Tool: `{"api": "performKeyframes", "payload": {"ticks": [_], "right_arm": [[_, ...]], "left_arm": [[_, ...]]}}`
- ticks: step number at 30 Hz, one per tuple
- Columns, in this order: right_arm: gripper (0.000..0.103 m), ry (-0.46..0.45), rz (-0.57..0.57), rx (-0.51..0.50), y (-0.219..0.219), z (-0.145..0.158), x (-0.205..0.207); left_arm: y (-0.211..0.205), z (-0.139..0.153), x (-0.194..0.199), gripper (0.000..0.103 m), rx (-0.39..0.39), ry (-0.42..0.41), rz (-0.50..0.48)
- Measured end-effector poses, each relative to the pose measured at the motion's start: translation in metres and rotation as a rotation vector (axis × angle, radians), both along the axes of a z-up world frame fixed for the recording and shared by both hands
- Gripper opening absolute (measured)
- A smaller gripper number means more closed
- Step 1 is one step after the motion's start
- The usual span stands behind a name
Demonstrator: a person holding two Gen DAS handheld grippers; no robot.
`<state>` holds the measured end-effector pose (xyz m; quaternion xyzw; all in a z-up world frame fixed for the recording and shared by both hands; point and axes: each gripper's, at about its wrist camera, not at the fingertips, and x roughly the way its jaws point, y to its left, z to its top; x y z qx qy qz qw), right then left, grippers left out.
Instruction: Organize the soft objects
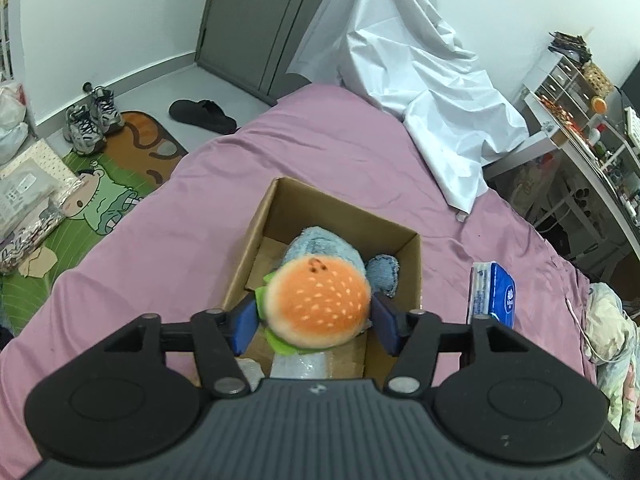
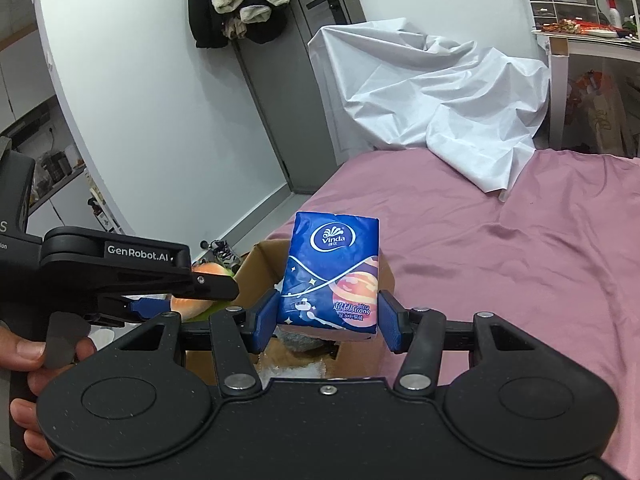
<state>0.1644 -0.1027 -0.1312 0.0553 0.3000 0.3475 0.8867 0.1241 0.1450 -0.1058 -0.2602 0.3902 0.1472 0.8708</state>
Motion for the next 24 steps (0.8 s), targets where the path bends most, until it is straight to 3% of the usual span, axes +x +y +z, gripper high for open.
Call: {"api": "performKeyframes", "payload": {"ticks": [3,10,12,15,20,24], "right_arm": [[0.051,0.011,0.002,-0.002,0.003,-0.002,0.002],[0.052,0.035,0.028,0.001,0.016,-0.003,0.002],[0.056,0.058,0.055,0.001,0.019,-0.004,0.001],[0.078,0.076,0.058,0.010,0.016,-0.005,-0.002],[0.079,0.078,0.024,0.006,-0.003,0.000,-0.001],[0.079,0.088,0.010,-0.013,-0.019,0.004,0.000]], "left_arm": [[0.004,0.000,-0.003,0.073,-0.001,-0.005,0.022],[0.012,0.002,-0.007,0.077,-0.017,-0.020,0.061],[0.013,0.003,-0.007,0.077,-0.017,-0.023,0.070],[0.015,0.004,-0.007,0.078,-0.017,-0.027,0.074],[0.012,0.008,-0.008,0.083,0.003,-0.036,0.042],[0.006,0.009,-0.015,0.090,0.074,-0.050,-0.005]]}}
